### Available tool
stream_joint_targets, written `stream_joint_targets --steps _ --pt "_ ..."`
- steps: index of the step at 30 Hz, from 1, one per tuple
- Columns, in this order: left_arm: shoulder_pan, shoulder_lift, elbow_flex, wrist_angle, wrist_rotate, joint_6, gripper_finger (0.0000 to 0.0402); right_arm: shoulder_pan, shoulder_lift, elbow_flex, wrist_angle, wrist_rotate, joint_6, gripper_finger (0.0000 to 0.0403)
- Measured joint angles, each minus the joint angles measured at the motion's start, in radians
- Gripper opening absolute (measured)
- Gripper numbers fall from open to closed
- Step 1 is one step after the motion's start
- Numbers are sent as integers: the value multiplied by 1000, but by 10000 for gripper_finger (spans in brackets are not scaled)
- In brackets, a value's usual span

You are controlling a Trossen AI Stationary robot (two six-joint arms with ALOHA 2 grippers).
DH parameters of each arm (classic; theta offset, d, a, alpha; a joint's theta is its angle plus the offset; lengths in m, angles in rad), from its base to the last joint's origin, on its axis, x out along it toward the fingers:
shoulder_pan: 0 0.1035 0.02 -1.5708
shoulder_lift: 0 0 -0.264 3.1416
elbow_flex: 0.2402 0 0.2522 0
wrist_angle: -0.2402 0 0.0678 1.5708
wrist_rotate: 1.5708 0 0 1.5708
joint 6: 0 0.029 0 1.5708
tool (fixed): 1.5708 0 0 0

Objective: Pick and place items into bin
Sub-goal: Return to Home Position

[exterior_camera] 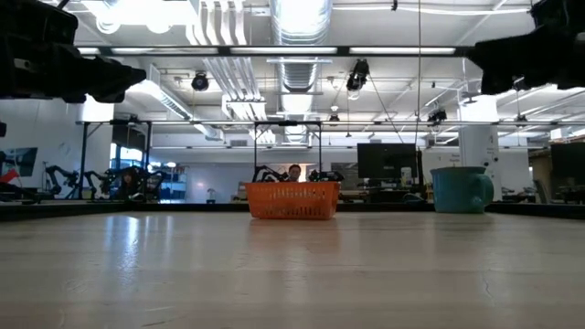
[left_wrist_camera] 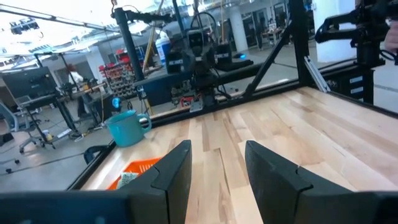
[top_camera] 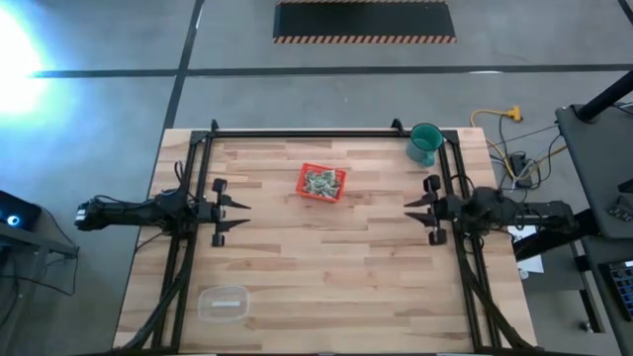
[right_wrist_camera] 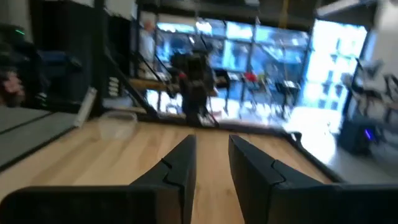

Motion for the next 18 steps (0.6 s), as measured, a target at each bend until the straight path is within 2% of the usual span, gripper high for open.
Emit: stream_joint_targets --steps 5,18 --pt "-1 4 0 -2 0 1 135 0 1 0 -90 61 52 88" --pt "-1 4 -1 -3 1 2 135 0 15 0 -128 62 93 73"
